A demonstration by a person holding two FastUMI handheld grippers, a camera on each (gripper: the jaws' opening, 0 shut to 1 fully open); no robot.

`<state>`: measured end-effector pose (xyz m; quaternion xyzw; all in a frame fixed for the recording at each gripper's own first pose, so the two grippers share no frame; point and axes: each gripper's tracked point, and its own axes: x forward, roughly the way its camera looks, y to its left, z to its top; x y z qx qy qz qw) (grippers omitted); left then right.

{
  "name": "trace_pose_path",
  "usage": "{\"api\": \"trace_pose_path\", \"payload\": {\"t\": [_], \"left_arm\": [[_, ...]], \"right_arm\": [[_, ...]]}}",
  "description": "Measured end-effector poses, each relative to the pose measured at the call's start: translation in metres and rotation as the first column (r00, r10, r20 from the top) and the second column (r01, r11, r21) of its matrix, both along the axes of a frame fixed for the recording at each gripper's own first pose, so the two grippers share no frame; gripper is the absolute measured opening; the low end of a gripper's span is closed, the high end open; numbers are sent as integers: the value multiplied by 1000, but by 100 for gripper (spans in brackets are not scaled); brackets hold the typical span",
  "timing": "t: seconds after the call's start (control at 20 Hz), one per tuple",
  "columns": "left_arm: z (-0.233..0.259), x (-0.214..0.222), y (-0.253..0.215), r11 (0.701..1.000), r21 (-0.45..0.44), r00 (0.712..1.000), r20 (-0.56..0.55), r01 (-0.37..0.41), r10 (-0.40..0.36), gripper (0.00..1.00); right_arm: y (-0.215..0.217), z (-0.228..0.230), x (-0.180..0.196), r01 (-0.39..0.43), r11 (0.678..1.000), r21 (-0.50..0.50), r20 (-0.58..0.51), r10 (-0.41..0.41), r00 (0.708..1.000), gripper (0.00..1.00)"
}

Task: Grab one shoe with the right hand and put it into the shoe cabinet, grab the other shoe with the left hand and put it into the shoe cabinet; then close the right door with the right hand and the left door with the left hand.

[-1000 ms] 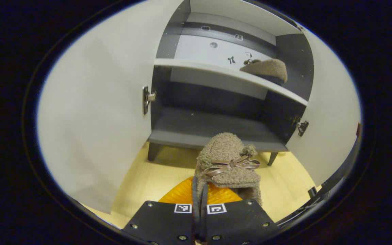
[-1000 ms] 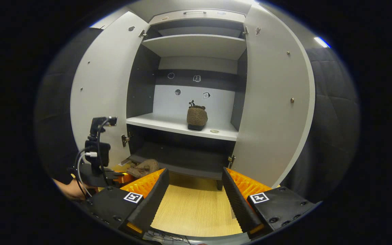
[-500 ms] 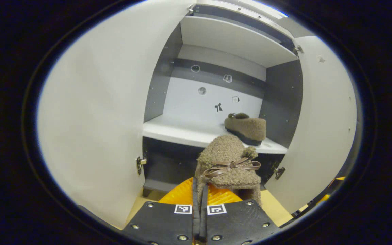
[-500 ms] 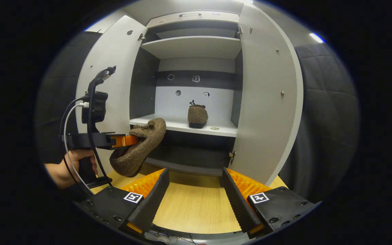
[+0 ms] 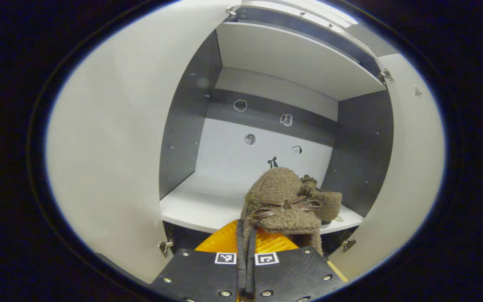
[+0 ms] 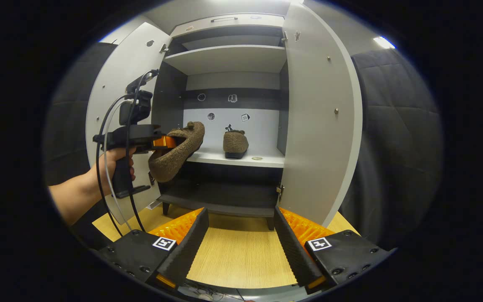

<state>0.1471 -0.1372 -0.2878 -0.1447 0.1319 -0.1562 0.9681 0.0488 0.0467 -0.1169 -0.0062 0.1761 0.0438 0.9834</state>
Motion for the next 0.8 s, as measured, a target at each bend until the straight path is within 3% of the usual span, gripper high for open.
{"api": "trace_pose_path", "payload": {"t": [0.45,0.6,0.65,0.7,0.75,0.8], "left_arm": [[-5,-1,-4,998,51,999,-28,30,-28,1],[-14,0,0,994,108,997,-80,2,7,1],[-17,1,4,991,130,995,-95,-14,27,7],[-19,0,8,988,154,994,-106,-23,40,7],[-20,2,8,985,171,994,-105,-22,41,2],[-20,2,5,984,176,994,-104,-7,26,6]], "right_arm": [[-18,-6,6,98,995,-6,-20,-98,995,98],[-18,-6,7,111,994,-14,-20,-111,994,98],[-18,-5,8,115,993,-17,-19,-116,993,98],[-19,-4,7,117,993,-18,-17,-117,993,98],[-20,-3,6,119,993,-19,-13,-120,993,98],[-21,0,4,122,992,-20,-8,-122,992,98]]}}
